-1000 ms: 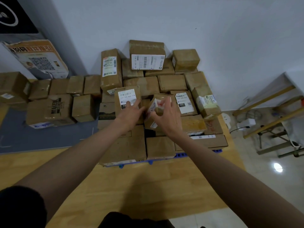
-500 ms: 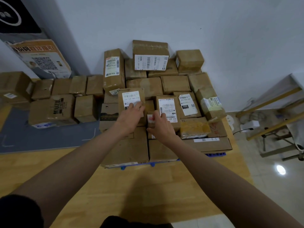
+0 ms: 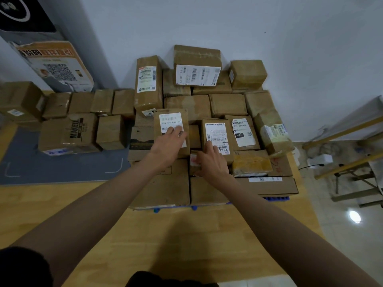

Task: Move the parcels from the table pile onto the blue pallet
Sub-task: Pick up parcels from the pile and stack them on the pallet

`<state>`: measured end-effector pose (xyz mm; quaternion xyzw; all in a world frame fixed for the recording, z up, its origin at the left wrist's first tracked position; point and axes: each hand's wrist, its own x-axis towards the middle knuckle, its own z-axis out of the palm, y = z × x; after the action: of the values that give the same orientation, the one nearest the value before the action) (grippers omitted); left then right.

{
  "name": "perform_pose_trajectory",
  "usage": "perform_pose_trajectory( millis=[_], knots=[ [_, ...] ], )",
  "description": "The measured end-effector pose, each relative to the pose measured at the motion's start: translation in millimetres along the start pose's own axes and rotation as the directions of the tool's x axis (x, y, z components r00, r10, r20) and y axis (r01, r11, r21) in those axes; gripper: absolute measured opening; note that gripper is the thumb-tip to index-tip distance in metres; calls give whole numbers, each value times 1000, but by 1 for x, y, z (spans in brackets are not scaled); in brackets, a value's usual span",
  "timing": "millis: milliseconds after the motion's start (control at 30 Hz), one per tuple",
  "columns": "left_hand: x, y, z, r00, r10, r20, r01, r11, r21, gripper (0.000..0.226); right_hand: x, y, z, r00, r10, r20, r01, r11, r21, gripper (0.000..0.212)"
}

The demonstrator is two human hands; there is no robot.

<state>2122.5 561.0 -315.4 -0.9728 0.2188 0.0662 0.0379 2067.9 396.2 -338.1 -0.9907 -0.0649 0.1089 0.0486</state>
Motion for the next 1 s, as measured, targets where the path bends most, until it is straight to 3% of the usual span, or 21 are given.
perform_pose_trajectory(
  millis=[133,200,333,433,500,833,1000],
  knots=[
    [-1,-2,0,1000,7,-6,-7,1000,-8,68,7,3,-2,995,-58,79,53,997,61,42],
    [-1,-2,0,1000,13,-8,-13,1000,-9,68,9,4,-5,997,-54,51,48,991,124,40],
    [0,-2,0,1000,8,-15,-9,999,-31,67,12,12,-9,997,45,-62,-39,994,102,67],
    [1,-2,1,1000,9,-13,-9,999,-50,68,10,19,-10,982,188,-2,-187,979,83,92],
    [1,-2,1,1000,5,-9,-5,998,-62,68,8,20,-11,980,190,59,-195,975,105,96],
    [-6,-3,-10,1000,0,13,0,1000,-23,70,-2,14,-48,991,64,120,-80,987,137,59],
    [-34,-8,-23,996,-52,72,51,998,21,52,-11,-8,-73,969,-65,240,46,995,83,34]
  ],
)
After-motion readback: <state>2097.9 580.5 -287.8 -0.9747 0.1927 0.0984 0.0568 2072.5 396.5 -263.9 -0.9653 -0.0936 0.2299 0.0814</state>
